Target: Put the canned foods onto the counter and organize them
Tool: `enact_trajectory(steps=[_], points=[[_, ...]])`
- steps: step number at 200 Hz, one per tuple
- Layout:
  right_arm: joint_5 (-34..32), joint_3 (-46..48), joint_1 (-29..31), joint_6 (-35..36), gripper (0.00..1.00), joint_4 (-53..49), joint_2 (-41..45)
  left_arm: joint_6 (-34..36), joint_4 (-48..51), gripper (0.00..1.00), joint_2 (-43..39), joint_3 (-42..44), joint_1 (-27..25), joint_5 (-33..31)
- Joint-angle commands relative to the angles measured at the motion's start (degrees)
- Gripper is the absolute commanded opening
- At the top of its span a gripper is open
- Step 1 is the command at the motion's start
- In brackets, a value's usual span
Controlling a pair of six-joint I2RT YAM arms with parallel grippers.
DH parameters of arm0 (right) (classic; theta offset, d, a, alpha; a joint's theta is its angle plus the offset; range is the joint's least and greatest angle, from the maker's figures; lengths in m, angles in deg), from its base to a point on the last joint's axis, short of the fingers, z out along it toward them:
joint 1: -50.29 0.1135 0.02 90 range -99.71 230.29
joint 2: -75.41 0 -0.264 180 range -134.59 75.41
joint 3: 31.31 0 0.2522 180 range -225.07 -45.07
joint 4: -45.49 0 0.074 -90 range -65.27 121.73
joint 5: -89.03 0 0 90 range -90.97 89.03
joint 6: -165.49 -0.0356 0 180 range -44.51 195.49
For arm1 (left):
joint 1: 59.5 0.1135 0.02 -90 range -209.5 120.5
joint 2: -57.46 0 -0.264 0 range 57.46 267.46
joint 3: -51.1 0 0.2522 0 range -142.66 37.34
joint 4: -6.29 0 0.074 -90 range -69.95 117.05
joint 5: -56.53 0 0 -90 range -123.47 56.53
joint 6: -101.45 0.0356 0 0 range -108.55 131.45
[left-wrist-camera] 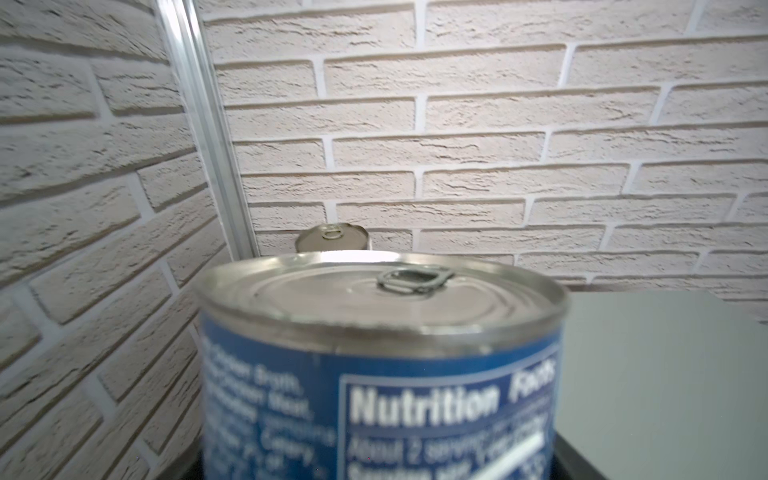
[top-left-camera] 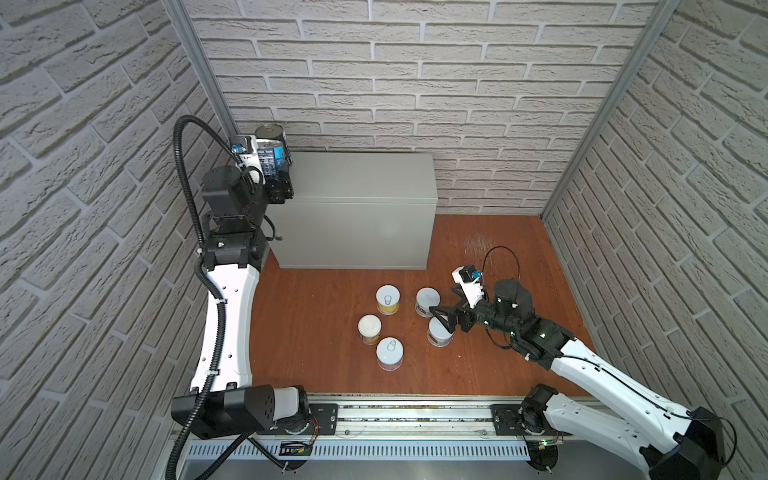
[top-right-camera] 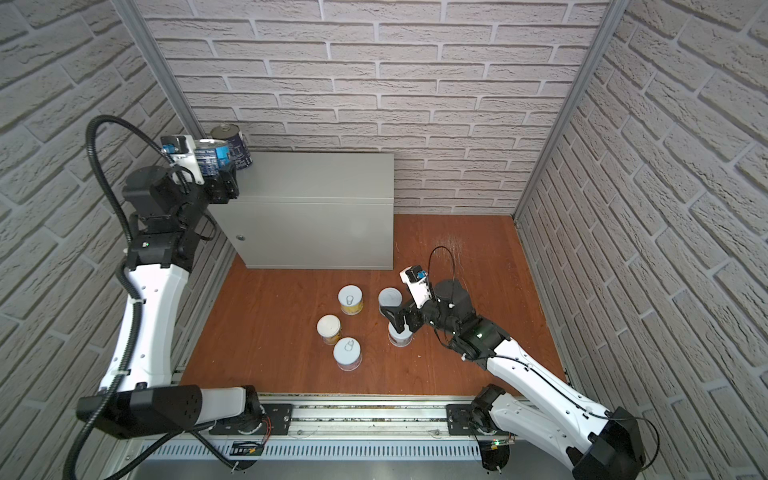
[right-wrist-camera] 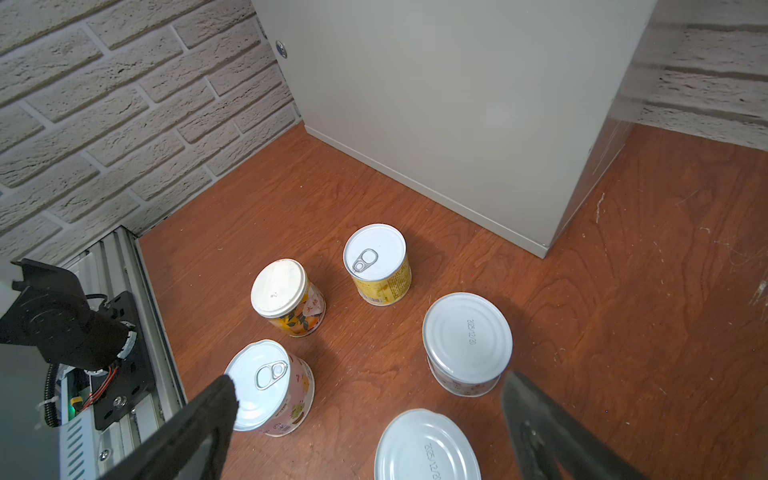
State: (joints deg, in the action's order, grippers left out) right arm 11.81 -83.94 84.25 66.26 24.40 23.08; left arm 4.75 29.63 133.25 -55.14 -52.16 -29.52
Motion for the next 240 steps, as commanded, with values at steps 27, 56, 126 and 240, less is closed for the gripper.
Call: enact_trajectory(steps=[27,56,126,240], points=[[1.81,0.88,0.15,-0.62,1.00,4.04,1.22,-3.83,-19.95,0.65,3.91,-6.60,5.45,2.69],[2.93,1.55,0.10,-0.26,1.00,4.70,2.06,-8.22,-22.95,0.65,6.17,-5.39,7.73,4.90],[3.82,1.08,0.19,-0.28,1.00,4.72,0.86,-11.52,-28.05,0.65,12.44,-6.38,9.28,12.27],[3.75,0.99,0.15,-0.56,1.00,4.26,0.92,-6.77,-27.85,0.65,13.86,-2.41,9.24,15.82]])
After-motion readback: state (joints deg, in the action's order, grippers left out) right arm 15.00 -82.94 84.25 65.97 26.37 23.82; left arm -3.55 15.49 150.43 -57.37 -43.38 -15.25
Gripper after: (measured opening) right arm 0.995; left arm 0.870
